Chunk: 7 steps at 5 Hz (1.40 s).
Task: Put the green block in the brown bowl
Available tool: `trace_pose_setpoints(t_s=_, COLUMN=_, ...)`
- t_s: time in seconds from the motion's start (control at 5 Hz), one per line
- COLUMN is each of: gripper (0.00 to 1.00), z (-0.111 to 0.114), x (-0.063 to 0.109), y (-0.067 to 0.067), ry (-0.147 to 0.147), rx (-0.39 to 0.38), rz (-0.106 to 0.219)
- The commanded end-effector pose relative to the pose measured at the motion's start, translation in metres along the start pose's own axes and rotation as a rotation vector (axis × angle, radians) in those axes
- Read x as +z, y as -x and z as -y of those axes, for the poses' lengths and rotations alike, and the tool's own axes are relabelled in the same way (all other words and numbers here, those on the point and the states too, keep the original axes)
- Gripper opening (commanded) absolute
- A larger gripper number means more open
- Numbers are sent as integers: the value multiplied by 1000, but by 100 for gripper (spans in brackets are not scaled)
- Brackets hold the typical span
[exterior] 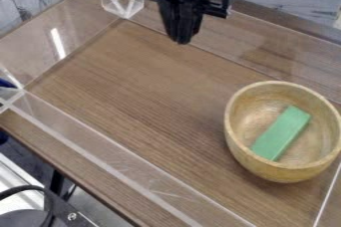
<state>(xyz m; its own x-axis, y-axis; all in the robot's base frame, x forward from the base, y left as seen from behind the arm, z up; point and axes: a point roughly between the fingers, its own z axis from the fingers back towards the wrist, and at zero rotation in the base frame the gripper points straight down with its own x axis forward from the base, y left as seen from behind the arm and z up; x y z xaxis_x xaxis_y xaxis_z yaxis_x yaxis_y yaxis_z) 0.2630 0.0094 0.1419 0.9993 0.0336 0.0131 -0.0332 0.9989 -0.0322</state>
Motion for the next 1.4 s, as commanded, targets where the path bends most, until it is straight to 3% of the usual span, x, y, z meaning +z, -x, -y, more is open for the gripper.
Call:
trace_pose_setpoints(t_s=0.0, gripper=0, z=21, x=6, y=-1, ry=4, rx=-60, rz=28)
trace_pose_setpoints(t_s=0.6, gripper=0, z=123, x=-21, y=-6, ry=20, rx=-223, rz=5)
trace_pose_setpoints(t_s=0.8, gripper=0, z=137, x=-31, y=-8, ry=22, rx=-254, rz=-4)
trace_pose_setpoints(t_s=1.2, gripper=0, z=136, x=-38, y=-10, ry=22, rx=-253, rz=-20)
